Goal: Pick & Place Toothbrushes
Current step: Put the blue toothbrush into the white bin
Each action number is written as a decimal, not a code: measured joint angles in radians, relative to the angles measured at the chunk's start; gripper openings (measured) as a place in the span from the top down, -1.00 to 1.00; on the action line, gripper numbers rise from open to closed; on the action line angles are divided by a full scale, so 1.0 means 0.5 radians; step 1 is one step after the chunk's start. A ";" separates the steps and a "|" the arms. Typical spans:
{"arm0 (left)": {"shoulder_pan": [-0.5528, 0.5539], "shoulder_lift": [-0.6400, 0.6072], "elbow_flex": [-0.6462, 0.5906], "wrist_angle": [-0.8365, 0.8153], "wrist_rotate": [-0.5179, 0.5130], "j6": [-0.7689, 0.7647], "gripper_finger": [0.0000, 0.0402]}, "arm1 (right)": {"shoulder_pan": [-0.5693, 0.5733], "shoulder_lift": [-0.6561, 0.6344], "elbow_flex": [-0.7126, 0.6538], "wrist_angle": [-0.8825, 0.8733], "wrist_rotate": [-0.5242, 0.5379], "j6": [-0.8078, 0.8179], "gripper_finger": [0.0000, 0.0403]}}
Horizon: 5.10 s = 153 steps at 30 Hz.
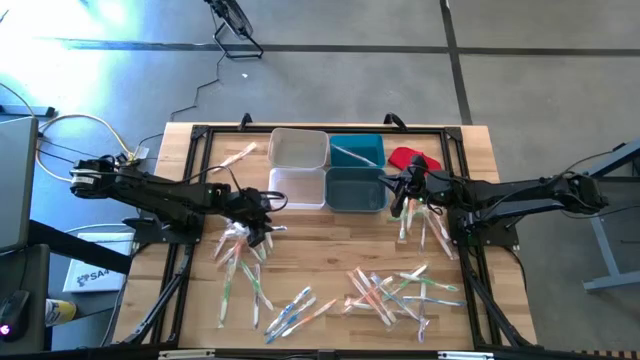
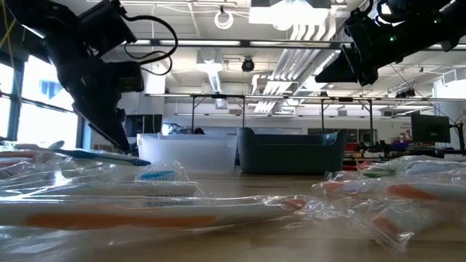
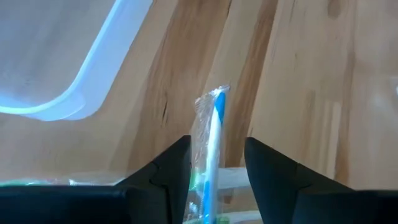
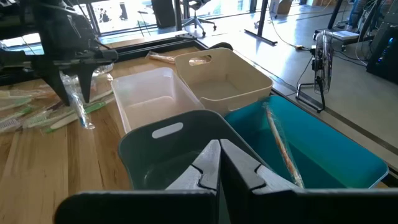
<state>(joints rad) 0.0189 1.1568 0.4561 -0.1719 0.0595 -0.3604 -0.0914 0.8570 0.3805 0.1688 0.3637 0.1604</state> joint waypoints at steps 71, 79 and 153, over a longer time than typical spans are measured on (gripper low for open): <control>0.004 0.431 0.813 0.325 0.123 0.332 0.91 | 0.000 -0.001 0.001 -0.003 0.000 0.000 0.99; 0.177 0.431 1.015 0.185 0.112 0.692 0.91 | 0.000 -0.001 0.001 -0.014 -0.003 0.000 0.99; 1.167 1.379 1.058 1.081 -0.136 0.958 0.65 | 0.000 -0.001 0.001 -0.015 0.001 -0.015 0.99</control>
<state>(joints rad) 0.6022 1.8465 0.9852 0.3684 -0.0084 0.1187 -0.0914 0.8566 0.3809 0.1612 0.3641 0.1528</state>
